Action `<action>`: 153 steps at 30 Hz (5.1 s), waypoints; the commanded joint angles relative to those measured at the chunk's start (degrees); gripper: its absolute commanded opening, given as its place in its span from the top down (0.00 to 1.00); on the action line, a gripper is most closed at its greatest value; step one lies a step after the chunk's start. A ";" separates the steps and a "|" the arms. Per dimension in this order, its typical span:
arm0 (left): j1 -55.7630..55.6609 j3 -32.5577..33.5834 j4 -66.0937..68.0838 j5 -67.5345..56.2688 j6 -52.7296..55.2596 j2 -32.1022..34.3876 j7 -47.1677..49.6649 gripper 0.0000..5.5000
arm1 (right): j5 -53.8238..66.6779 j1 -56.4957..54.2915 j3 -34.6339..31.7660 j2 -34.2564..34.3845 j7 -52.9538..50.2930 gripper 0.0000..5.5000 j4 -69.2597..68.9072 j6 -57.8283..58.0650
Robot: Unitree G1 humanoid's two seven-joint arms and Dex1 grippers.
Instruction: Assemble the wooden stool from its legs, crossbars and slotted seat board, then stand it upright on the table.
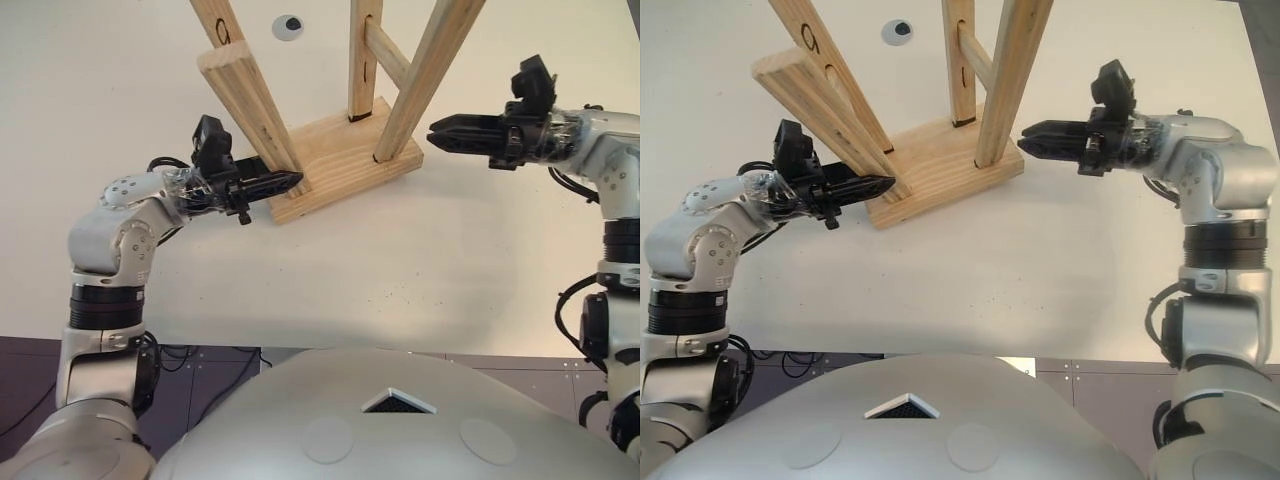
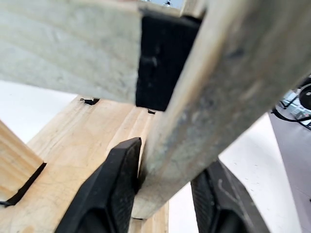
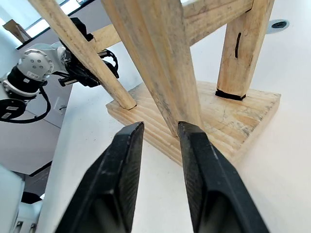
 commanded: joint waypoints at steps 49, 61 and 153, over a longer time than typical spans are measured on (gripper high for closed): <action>-26.59 -6.09 45.61 5.19 17.52 -6.46 12.72 0.62 | 7.97 -17.47 -7.10 18.02 -15.76 0.74 28.38 42.39; -27.90 -2.71 44.38 4.02 19.39 -3.00 10.35 0.40 | 6.84 -16.99 -7.93 16.73 -17.03 0.70 27.33 36.33; -4.52 0.91 7.10 1.46 10.50 4.56 -12.52 0.58 | -3.94 5.90 6.13 4.59 5.02 0.68 -6.94 -4.39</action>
